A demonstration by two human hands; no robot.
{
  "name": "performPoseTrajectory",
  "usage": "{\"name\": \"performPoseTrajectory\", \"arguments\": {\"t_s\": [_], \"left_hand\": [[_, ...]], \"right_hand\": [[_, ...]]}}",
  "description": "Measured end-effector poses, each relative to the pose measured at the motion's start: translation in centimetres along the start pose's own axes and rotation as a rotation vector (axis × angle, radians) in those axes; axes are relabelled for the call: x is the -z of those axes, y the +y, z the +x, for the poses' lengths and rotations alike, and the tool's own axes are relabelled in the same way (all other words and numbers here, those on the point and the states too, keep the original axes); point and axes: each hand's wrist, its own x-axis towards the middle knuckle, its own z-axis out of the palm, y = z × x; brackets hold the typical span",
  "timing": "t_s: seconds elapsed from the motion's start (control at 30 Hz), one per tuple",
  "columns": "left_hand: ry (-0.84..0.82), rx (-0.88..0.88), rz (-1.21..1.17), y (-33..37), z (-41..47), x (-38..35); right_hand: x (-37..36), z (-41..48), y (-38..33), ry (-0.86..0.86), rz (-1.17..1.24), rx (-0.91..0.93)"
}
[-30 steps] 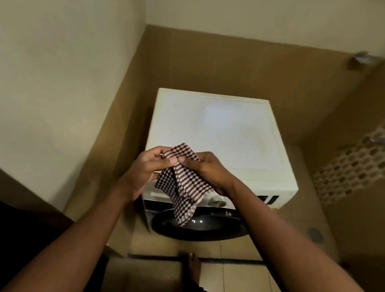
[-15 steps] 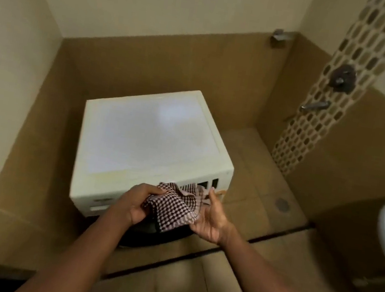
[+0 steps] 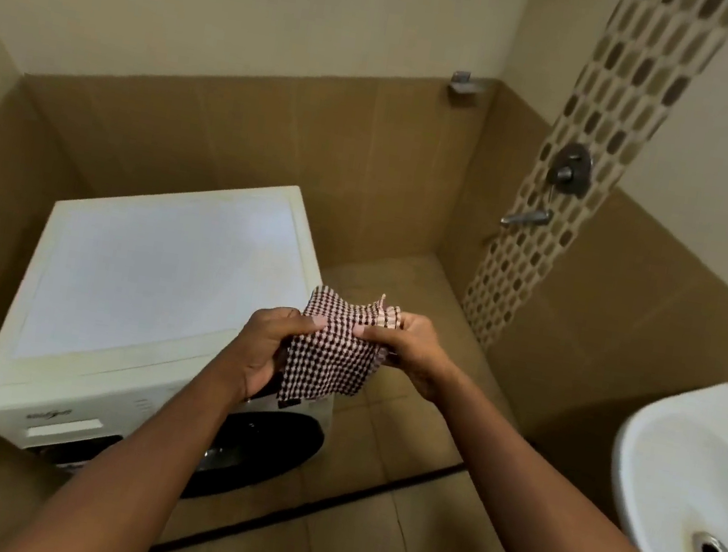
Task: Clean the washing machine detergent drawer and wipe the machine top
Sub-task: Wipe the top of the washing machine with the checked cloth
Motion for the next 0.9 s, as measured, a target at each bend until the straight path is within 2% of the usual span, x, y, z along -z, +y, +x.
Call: {"name": "performPoseTrajectory", "arguments": {"t_s": [0.1,0.2,0.3,0.47,0.53,0.63,0.73,0.83,0.9], "left_hand": [[0.132,-0.073,0.094,0.3,2.8,-2.1],[0.182,-0.16,0.178,0.8,5.1,-3.4],[0.135,-0.198,0.229,1.9,7.8,-4.6],[0.049,-0.3,0.364,4.8,13.4,-5.5],[0.028,-0.364,0.483,6.6,15.2,-6.5],[-0.035,-0.498,0.794,9.9,19.2,-8.6],[-0.008,-0.62,1.068,12.2,21.5,-9.5],[-0.065,-0.682,1.369,13.7,24.9,-12.2],[-0.078,-0.679,1.491,14.7,27.0,-13.9]], "right_hand": [[1.8,1.6,-0.9,0.085,-0.119,0.064],[3.4,3.5,-1.3,0.156,-0.108,0.082],[5.3,6.1,-1.7,0.22,-0.143,0.079],[8.6,9.2,-4.7,0.117,-0.104,0.138],[9.8,10.4,-6.2,0.063,-0.159,0.183],[12.1,13.2,-8.9,0.054,-0.255,0.255],[13.1,15.0,-10.5,0.066,-0.538,0.276],[15.3,17.7,-12.0,0.225,-0.879,0.306],[16.7,19.2,-13.1,0.273,-0.962,0.305]]}}
